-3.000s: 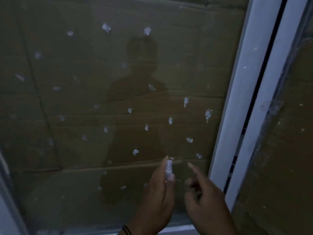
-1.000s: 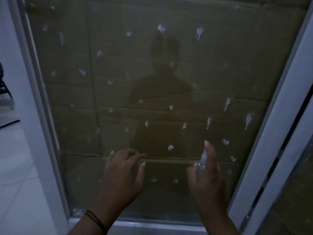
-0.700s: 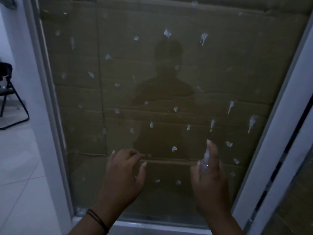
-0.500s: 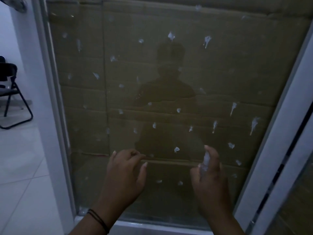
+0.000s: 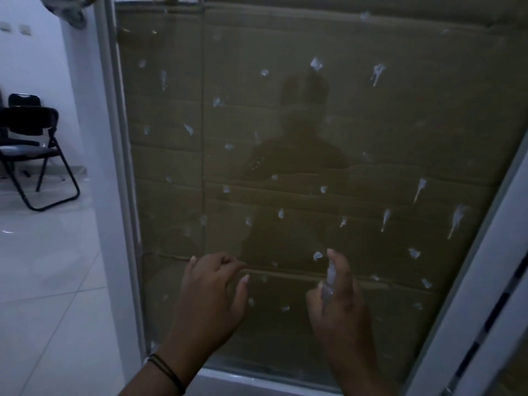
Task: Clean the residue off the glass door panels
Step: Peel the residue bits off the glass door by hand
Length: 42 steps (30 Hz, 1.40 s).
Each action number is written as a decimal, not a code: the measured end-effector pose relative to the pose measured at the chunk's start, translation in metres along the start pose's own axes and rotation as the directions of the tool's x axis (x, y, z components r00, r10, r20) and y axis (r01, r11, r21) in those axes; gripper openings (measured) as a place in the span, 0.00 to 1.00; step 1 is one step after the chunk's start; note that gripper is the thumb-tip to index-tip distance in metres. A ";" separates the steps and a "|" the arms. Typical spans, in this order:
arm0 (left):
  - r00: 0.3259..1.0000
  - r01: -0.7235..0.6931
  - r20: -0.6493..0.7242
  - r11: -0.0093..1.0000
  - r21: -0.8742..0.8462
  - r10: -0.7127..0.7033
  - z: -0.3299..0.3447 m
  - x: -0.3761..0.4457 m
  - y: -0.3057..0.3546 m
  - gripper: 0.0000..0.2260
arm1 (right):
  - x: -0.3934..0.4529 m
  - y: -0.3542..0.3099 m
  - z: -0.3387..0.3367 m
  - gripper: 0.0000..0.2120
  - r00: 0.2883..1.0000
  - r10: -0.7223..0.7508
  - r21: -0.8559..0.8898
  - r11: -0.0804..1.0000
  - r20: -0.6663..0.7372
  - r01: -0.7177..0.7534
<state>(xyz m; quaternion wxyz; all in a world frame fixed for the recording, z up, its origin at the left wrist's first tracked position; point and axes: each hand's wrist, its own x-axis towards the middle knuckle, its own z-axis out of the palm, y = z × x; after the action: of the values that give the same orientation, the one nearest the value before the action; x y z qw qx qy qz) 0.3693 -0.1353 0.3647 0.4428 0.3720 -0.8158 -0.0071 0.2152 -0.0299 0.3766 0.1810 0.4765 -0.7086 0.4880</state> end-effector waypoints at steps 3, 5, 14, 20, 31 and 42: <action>1.000 0.013 0.003 1.000 0.002 -0.013 -0.003 -0.002 -0.007 0.11 | 0.000 -0.006 0.008 0.30 0.999 -0.040 0.047 0.998 -0.006 0.041; 0.999 0.030 0.011 0.999 0.012 -0.030 -0.006 -0.003 -0.012 0.10 | 0.001 -0.010 0.013 0.33 0.997 -0.074 0.072 0.995 -0.021 0.075; 0.997 0.074 -0.008 0.997 0.028 -0.074 -0.019 -0.007 -0.034 0.09 | 0.000 -0.032 0.029 0.42 0.986 -0.165 0.031 0.986 -0.020 0.165; 0.996 0.090 -0.013 0.995 0.042 -0.089 -0.027 -0.007 -0.044 0.10 | 0.003 -0.042 0.042 0.40 0.989 -0.145 -0.048 0.988 -0.025 0.144; 0.990 0.114 -0.085 0.993 0.041 -0.110 -0.035 -0.012 -0.067 0.08 | -0.002 -0.036 0.083 0.32 0.994 -0.104 0.097 0.990 0.039 0.100; 0.978 0.201 -0.072 0.976 0.079 -0.195 -0.038 -0.017 -0.088 0.08 | 0.002 -0.049 0.099 0.40 0.976 -0.215 0.151 0.966 0.023 0.209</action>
<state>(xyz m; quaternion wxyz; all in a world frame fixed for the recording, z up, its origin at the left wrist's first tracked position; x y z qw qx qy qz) 0.4557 -0.1764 0.3453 0.4493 0.4701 -0.7597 -0.0044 0.2768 -0.1201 0.3581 0.1824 0.5709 -0.6190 0.5076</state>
